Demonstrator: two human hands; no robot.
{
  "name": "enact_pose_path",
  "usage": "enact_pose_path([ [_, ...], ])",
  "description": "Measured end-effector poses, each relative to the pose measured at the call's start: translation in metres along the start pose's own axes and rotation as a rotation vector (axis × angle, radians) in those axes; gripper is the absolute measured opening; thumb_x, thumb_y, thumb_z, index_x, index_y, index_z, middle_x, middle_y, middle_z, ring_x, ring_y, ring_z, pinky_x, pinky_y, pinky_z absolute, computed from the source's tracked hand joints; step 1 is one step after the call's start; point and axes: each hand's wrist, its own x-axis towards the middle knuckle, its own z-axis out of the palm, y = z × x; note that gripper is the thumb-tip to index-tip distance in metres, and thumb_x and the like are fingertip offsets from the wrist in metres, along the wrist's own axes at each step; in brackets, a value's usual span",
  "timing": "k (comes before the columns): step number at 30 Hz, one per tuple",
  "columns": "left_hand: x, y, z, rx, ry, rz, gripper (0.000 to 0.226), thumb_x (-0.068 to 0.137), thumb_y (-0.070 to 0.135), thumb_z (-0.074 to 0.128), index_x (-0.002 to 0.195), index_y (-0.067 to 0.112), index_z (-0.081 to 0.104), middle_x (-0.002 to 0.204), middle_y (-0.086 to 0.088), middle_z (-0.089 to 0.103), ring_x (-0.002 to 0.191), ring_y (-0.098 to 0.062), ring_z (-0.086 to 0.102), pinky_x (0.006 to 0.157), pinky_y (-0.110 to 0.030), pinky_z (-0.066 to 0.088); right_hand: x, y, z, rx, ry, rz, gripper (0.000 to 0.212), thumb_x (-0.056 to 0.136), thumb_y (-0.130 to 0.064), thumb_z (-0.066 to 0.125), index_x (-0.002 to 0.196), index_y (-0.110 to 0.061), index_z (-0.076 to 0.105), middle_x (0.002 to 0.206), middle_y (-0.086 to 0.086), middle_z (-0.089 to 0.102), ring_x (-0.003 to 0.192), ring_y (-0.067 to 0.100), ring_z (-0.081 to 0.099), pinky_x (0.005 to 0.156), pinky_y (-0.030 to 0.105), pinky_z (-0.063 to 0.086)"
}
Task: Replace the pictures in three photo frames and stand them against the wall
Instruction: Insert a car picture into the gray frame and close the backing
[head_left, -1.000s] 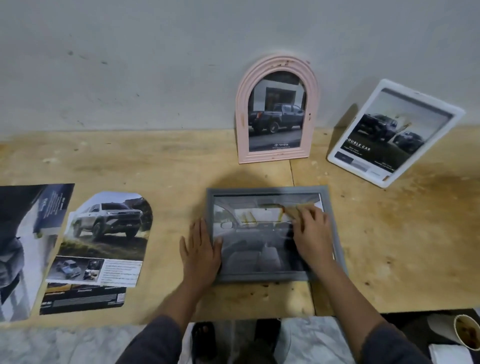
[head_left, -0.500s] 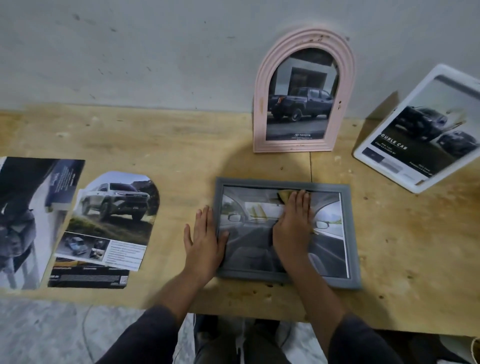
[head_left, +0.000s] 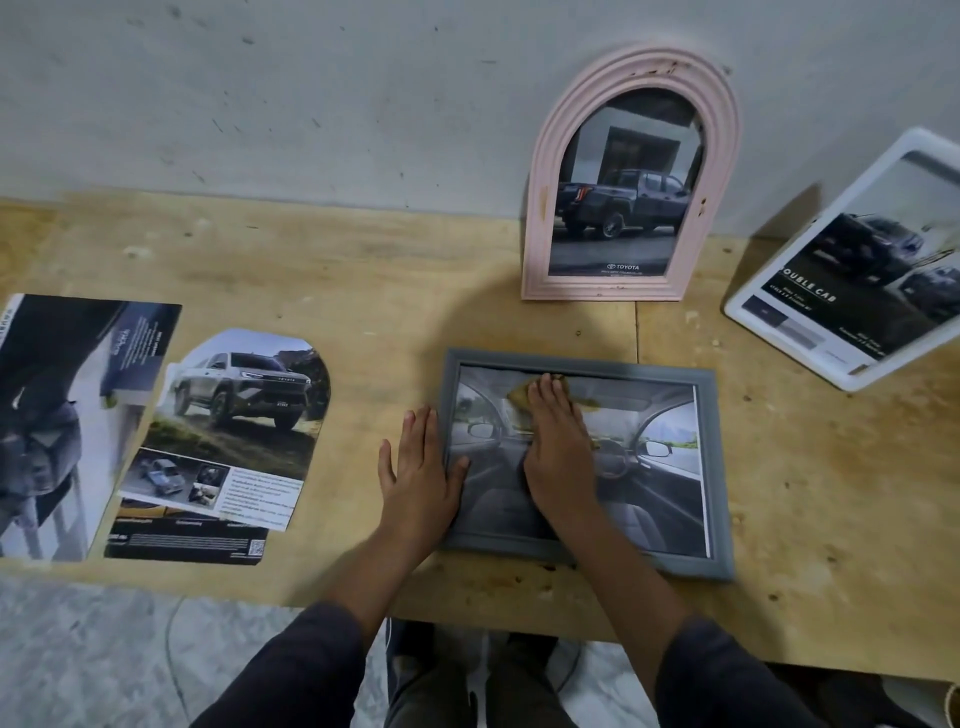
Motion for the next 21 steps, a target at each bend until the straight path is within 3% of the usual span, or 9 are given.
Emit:
enact_pose_path([
  [6, 0.0, -0.002, 0.004, 0.017, 0.025, 0.014, 0.086, 0.077, 0.061, 0.0, 0.149, 0.015, 0.006, 0.158, 0.0, 0.007, 0.147, -0.014, 0.001, 0.117, -0.043, -0.001, 0.004, 0.011, -0.009, 0.066, -0.271, -0.247, 0.042, 0.092, -0.012, 0.037, 0.131, -0.005, 0.05, 0.14, 0.009, 0.047, 0.134, 0.012, 0.029, 0.114, 0.034, 0.025],
  [11, 0.0, 0.0, 0.002, 0.022, -0.005, -0.024, 0.063, 0.098, 0.044, 0.026, 0.149, 0.017, 0.0, 0.159, 0.003, 0.0, 0.146, -0.011, -0.006, 0.117, -0.04, -0.006, 0.006, 0.025, -0.032, 0.188, -0.515, -0.338, 0.039, 0.094, -0.022, 0.036, 0.118, -0.009, 0.063, 0.131, 0.002, 0.056, 0.128, 0.009, 0.043, 0.109, 0.025, 0.032],
  [17, -0.001, 0.001, -0.001, -0.005, -0.021, -0.033, 0.063, 0.098, 0.042, 0.027, 0.148, 0.018, -0.002, 0.159, 0.005, -0.004, 0.145, -0.009, -0.009, 0.117, -0.039, -0.008, 0.003, 0.029, -0.07, 0.153, -0.72, -0.277, 0.034, 0.09, -0.005, 0.045, 0.115, -0.015, 0.066, 0.12, -0.007, 0.064, 0.113, -0.008, 0.048, 0.096, 0.0, 0.031],
  [19, -0.001, 0.002, -0.002, -0.011, -0.021, -0.033, 0.063, 0.098, 0.042, 0.027, 0.148, 0.018, -0.002, 0.159, 0.005, -0.004, 0.145, -0.009, -0.008, 0.118, -0.039, -0.008, 0.001, 0.037, -0.078, 0.158, -0.756, -0.258, 0.034, 0.086, -0.005, 0.045, 0.106, -0.014, 0.07, 0.112, -0.004, 0.069, 0.106, -0.006, 0.055, 0.096, 0.008, 0.037],
  [21, -0.001, 0.002, -0.001, -0.017, -0.022, -0.034, 0.063, 0.098, 0.042, 0.027, 0.148, 0.018, -0.002, 0.158, 0.005, -0.004, 0.145, -0.009, -0.008, 0.117, -0.039, -0.008, 0.0, 0.044, -0.087, 0.171, -0.822, -0.136, 0.033, 0.084, -0.004, 0.044, 0.098, -0.014, 0.072, 0.105, -0.003, 0.071, 0.105, 0.008, 0.062, 0.096, 0.025, 0.044],
])
